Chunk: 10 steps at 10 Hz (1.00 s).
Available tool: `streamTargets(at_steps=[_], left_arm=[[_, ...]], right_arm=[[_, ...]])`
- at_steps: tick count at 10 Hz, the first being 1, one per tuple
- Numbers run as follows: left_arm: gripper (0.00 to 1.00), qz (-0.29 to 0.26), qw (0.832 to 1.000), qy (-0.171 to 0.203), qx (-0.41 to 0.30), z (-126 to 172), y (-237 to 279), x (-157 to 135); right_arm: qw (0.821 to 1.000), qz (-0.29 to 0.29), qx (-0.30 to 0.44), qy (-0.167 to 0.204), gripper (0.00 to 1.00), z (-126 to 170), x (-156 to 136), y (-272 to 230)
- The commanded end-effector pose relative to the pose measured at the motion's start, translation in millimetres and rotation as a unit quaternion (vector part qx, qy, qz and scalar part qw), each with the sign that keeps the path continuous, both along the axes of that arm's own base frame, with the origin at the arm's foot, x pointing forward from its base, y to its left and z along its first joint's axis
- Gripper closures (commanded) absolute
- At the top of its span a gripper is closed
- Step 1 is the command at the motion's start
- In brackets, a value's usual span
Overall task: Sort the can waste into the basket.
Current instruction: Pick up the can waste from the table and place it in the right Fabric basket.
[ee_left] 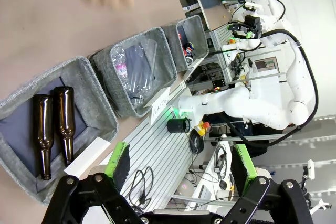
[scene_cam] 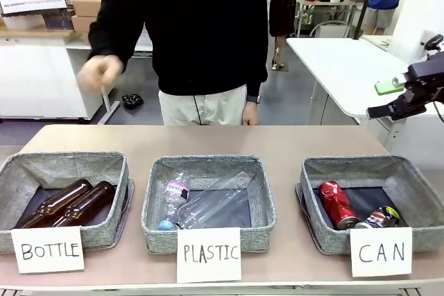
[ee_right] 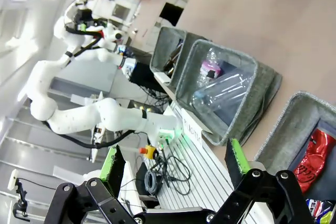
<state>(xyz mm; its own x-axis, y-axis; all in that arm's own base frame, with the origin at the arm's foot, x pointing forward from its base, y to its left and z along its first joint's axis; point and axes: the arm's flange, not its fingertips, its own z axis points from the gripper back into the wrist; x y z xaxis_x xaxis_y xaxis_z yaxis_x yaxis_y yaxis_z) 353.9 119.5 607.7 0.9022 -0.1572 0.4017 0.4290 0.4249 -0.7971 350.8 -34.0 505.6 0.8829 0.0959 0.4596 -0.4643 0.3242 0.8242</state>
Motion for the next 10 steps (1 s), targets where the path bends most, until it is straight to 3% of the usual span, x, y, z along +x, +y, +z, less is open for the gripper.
streamTargets(at_steps=[1,10], left_arm=[[0.00,-0.006,1.000,-0.004,0.001,0.6,1.2,-3.9],[0.00,-0.006,1.000,-0.004,0.001,0.6,1.2,-3.9]], right_arm=[[1.000,0.006,-0.008,-0.013,0.00,0.9,-0.8,-0.8],[1.000,0.006,-0.008,-0.013,0.00,0.9,-0.8,-0.8]])
